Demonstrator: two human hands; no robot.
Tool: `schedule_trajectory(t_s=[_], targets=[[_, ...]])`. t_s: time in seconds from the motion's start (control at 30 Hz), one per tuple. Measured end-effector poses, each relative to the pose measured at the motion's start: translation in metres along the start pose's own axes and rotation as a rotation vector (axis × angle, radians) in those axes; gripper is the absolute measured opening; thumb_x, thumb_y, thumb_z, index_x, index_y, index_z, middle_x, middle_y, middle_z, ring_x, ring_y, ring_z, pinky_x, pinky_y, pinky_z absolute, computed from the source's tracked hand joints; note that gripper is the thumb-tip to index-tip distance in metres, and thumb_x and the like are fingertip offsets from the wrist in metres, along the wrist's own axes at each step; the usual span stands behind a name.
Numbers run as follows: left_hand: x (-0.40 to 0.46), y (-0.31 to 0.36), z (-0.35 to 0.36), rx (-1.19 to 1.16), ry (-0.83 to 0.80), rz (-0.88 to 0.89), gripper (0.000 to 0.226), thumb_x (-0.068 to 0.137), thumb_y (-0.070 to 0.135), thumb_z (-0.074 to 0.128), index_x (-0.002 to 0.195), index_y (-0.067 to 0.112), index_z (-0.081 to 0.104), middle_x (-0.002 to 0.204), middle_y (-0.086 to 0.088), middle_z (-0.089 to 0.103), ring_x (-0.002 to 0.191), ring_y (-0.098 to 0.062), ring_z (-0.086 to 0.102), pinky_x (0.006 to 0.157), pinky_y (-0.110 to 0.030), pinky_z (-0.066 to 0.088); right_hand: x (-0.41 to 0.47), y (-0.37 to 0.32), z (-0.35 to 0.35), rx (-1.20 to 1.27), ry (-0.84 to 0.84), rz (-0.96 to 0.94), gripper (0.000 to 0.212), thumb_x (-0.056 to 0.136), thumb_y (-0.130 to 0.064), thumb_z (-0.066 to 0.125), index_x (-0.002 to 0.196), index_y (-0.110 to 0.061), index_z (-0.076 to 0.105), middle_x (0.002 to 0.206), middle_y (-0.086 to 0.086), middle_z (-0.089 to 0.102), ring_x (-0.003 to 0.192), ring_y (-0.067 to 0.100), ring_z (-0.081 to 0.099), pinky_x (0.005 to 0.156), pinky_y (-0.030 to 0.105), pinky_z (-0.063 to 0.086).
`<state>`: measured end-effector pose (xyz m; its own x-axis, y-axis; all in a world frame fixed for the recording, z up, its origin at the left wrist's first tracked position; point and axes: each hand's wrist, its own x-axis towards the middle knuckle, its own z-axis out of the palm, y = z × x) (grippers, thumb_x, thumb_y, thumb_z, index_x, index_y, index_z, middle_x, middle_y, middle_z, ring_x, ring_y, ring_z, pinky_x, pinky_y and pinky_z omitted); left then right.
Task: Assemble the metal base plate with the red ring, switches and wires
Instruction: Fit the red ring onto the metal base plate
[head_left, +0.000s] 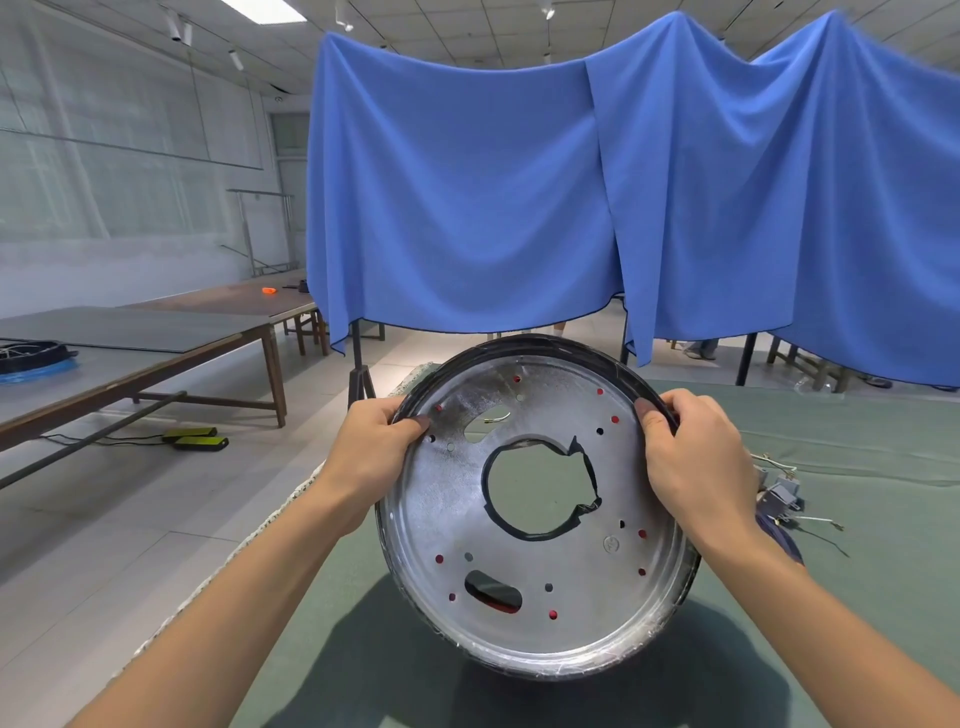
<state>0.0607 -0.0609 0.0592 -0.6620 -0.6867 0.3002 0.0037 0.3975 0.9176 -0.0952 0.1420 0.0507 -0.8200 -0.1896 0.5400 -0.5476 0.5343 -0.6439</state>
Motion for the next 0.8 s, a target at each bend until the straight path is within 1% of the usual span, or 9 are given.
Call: schedule_trajectory(t_s=[0.07,0.17,0.27,0.4,0.47,0.53,0.6,0.67,0.8], targets=[[-0.001,-0.001,0.000,-0.010,0.007,0.009,0.021,0.093,0.006,0.052,0.093,-0.011,0.065,0.097,-0.032,0.065,0.075,-0.026,0.059,0.074,-0.038,0.046,0.000,-0.001,-0.001,-0.001,-0.005,-0.005,0.019,0.098,-0.039,0.044,0.086,-0.026,0.050,0.088,-0.004,0.049,0.077,0.023,0.044,0.068,0.033,0.030],[-0.001,-0.002,0.000,-0.023,0.021,0.013,0.021,0.092,0.005,0.053,0.093,-0.013,0.063,0.092,-0.036,0.063,0.074,-0.028,0.057,0.075,-0.043,0.046,0.001,-0.002,-0.003,0.004,-0.012,-0.011,0.017,0.098,-0.040,0.044,0.086,-0.028,0.050,0.088,-0.004,0.049,0.077,0.022,0.044,0.067,0.032,0.030],[0.000,-0.005,0.001,-0.039,0.027,0.011,0.022,0.092,0.006,0.054,0.093,-0.015,0.060,0.082,-0.026,0.061,0.074,-0.028,0.054,0.073,-0.040,0.043,0.001,-0.002,-0.004,0.012,-0.029,-0.011,0.016,0.098,-0.039,0.044,0.086,-0.029,0.050,0.089,-0.005,0.048,0.079,0.021,0.043,0.067,0.032,0.029],[0.000,-0.007,0.002,-0.059,0.045,0.012,0.019,0.092,0.004,0.054,0.090,-0.011,0.065,0.089,-0.030,0.066,0.075,-0.027,0.059,0.074,-0.041,0.047,0.004,-0.003,-0.006,0.012,-0.065,0.005,0.018,0.097,-0.041,0.045,0.087,-0.029,0.053,0.092,-0.004,0.049,0.082,0.021,0.043,0.069,0.032,0.030],[0.000,-0.010,0.002,-0.060,0.057,0.010,0.017,0.091,0.004,0.055,0.087,-0.008,0.066,0.082,-0.023,0.068,0.072,-0.025,0.060,0.069,-0.035,0.050,0.006,-0.003,-0.007,-0.014,-0.076,0.011,0.020,0.096,-0.043,0.045,0.090,-0.028,0.057,0.092,-0.003,0.051,0.082,0.022,0.043,0.069,0.033,0.031],[0.000,-0.013,0.002,-0.070,0.066,0.000,0.017,0.091,0.003,0.055,0.081,-0.006,0.067,0.070,-0.010,0.066,0.064,-0.018,0.061,0.058,-0.025,0.049,0.007,-0.004,-0.008,-0.039,-0.078,0.014,0.025,0.095,-0.047,0.045,0.088,-0.028,0.059,0.091,-0.003,0.054,0.082,0.023,0.045,0.068,0.033,0.033],[0.000,-0.015,0.002,-0.090,0.067,-0.008,0.019,0.090,0.002,0.055,0.076,0.000,0.068,0.064,-0.003,0.066,0.055,-0.010,0.062,0.051,-0.019,0.050,0.008,-0.003,-0.009,-0.050,-0.078,0.009,0.034,0.095,-0.050,0.044,0.074,-0.025,0.055,0.087,-0.001,0.057,0.081,0.026,0.048,0.065,0.034,0.035],[0.000,-0.015,0.002,-0.109,0.060,-0.014,0.020,0.091,0.002,0.055,0.076,0.002,0.068,0.062,-0.001,0.066,0.053,-0.008,0.062,0.050,-0.018,0.050,0.008,-0.003,-0.010,-0.058,-0.071,0.002,0.042,0.094,-0.052,0.043,0.064,-0.023,0.050,0.083,0.000,0.058,0.079,0.028,0.050,0.063,0.033,0.035],[0.000,-0.013,0.004,-0.128,0.051,-0.010,0.022,0.091,0.002,0.055,0.073,0.006,0.068,0.056,0.004,0.067,0.051,-0.006,0.063,0.047,-0.016,0.049,0.008,-0.002,-0.011,-0.054,-0.065,-0.009,0.043,0.095,-0.051,0.043,0.066,-0.021,0.053,0.082,0.000,0.059,0.079,0.027,0.051,0.062,0.033,0.034]])
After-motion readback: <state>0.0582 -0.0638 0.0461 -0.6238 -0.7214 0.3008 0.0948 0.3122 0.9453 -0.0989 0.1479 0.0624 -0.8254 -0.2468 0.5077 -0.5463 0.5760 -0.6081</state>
